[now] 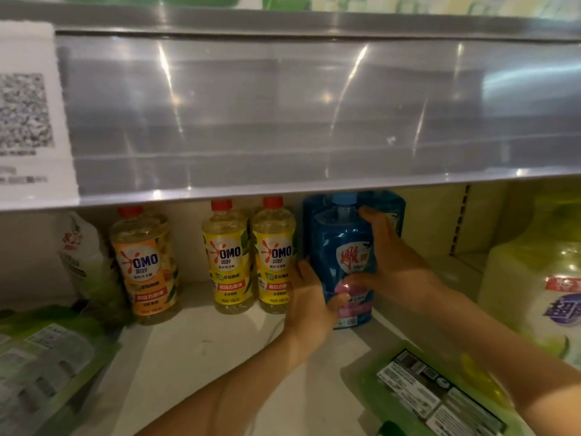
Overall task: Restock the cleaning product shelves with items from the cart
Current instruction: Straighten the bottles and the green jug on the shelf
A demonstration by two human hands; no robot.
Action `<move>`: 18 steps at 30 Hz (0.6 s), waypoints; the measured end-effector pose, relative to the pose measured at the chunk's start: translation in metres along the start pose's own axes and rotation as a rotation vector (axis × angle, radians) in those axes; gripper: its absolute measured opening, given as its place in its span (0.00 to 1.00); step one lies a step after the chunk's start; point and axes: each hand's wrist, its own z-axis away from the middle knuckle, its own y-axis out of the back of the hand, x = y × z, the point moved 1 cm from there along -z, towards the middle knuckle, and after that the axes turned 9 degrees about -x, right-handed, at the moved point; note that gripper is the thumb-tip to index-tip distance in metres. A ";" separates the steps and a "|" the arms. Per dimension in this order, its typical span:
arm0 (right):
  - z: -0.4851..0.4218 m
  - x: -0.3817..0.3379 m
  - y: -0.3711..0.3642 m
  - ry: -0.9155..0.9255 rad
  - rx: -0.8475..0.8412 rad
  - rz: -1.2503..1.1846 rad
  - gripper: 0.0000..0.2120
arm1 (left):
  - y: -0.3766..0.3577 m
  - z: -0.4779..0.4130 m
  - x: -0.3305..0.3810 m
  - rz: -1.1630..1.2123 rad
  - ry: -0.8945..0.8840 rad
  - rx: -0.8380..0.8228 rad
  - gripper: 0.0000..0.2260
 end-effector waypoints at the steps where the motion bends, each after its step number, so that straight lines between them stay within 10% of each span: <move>1: -0.002 0.001 0.000 -0.011 -0.005 0.015 0.52 | 0.000 -0.002 0.000 -0.018 0.004 0.005 0.34; 18: -0.015 0.004 0.001 -0.014 -0.038 0.112 0.52 | -0.011 -0.013 -0.015 -0.271 -0.009 0.071 0.29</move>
